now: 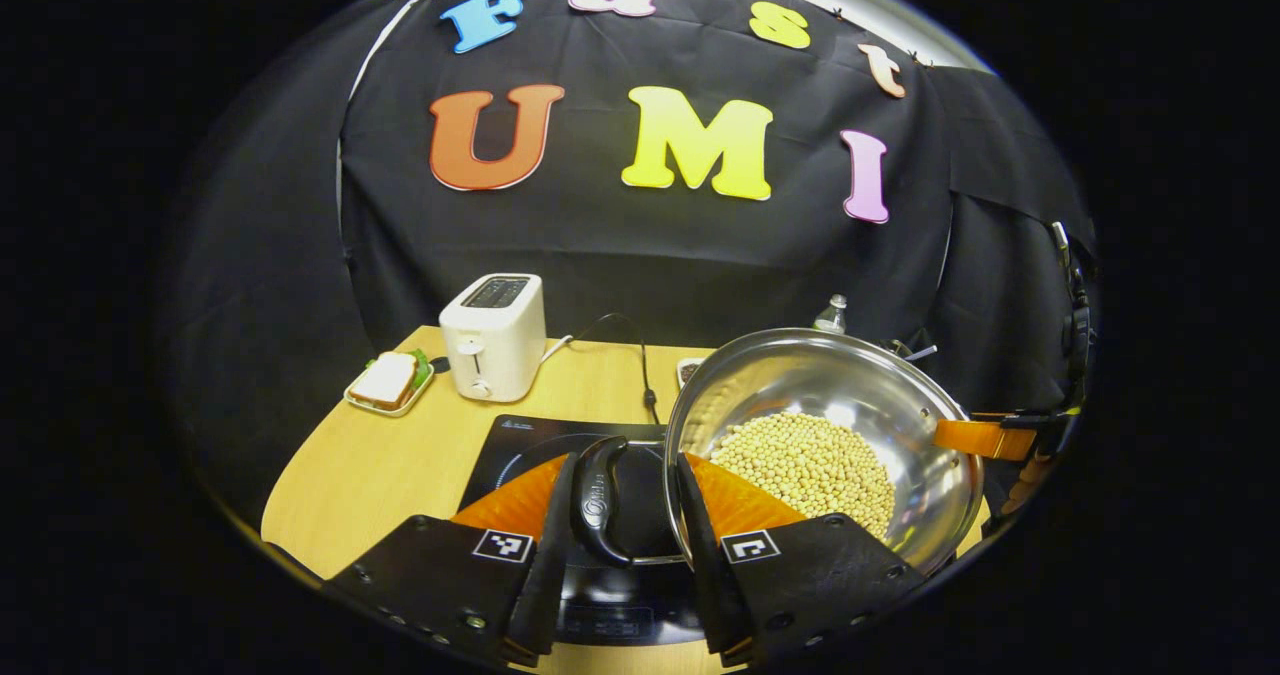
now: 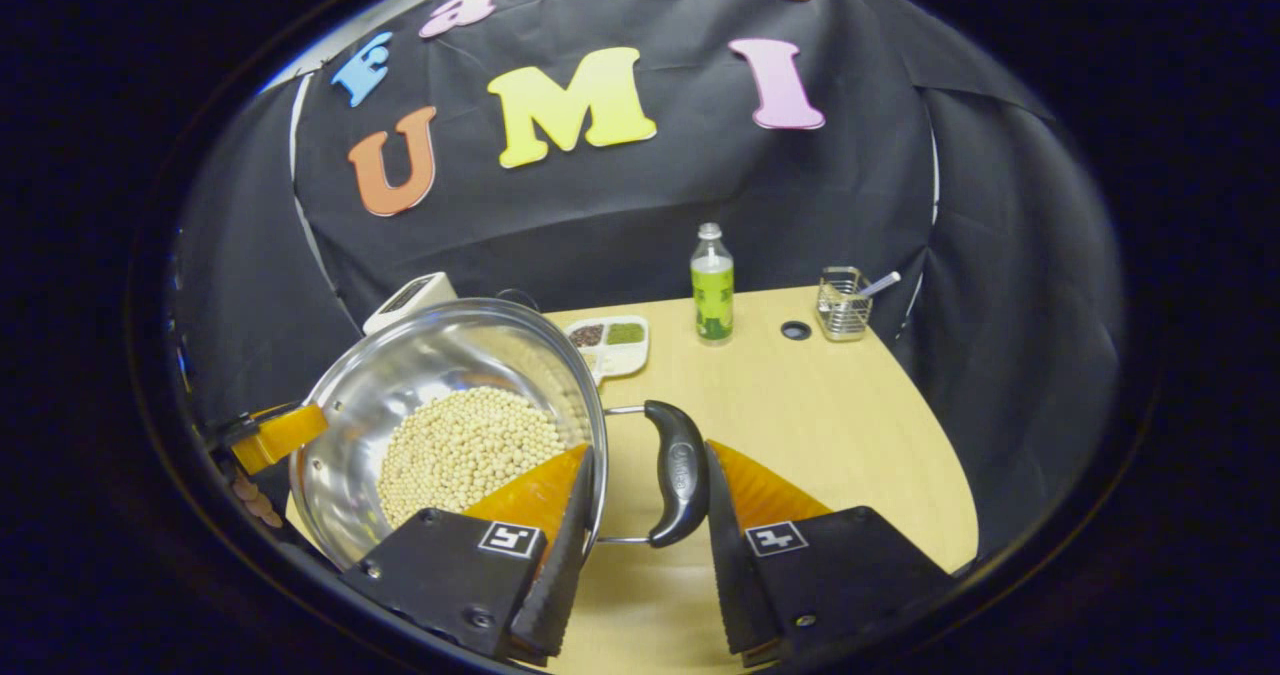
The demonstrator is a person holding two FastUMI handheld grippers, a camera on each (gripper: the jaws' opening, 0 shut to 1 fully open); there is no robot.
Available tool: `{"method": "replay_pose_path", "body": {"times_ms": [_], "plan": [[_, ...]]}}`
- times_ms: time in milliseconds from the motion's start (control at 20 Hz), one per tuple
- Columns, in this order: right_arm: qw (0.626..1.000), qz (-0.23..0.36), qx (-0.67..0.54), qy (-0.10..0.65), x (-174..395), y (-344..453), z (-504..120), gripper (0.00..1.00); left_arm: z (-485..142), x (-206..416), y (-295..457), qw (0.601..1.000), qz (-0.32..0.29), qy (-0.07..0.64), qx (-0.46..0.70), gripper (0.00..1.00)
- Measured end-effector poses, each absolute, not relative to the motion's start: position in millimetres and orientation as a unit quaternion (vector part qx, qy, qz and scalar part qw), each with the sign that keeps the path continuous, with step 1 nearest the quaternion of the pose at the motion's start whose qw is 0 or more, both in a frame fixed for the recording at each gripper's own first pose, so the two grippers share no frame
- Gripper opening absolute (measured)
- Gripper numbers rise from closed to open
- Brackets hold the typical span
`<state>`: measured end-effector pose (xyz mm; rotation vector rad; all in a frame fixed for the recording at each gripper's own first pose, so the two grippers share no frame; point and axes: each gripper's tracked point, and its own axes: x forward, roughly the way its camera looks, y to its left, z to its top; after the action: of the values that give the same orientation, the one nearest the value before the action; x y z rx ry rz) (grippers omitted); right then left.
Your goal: First push the handle of the pot to place it horizontally, then grasp the pot with both hands and set it on the induction cooktop.
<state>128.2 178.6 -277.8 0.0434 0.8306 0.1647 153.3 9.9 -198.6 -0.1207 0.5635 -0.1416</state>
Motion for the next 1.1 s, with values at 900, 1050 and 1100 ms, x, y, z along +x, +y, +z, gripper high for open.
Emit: {"method": "replay_pose_path", "body": {"times_ms": [900, 1050, 1100], "plan": [[0.896, 0.124, 0.028, 0.426, 168.6, 300.4, -349.3, 0.6, -270.7, 199.3, 113.4, 0.941, -0.011, 0.33, -0.074, 0.54], [0.894, 0.108, 0.035, 0.434, 176.7, 319.0, -377.9, 0.59, -300.5, 221.5, 127.5, 0.935, -0.006, 0.349, -0.069, 0.54], [0.893, 0.104, 0.031, 0.438, 177.7, 323.5, -388.9, 0.6, -314.9, 226.8, 131.8, 0.93, -0.005, 0.361, -0.073, 0.54]]}}
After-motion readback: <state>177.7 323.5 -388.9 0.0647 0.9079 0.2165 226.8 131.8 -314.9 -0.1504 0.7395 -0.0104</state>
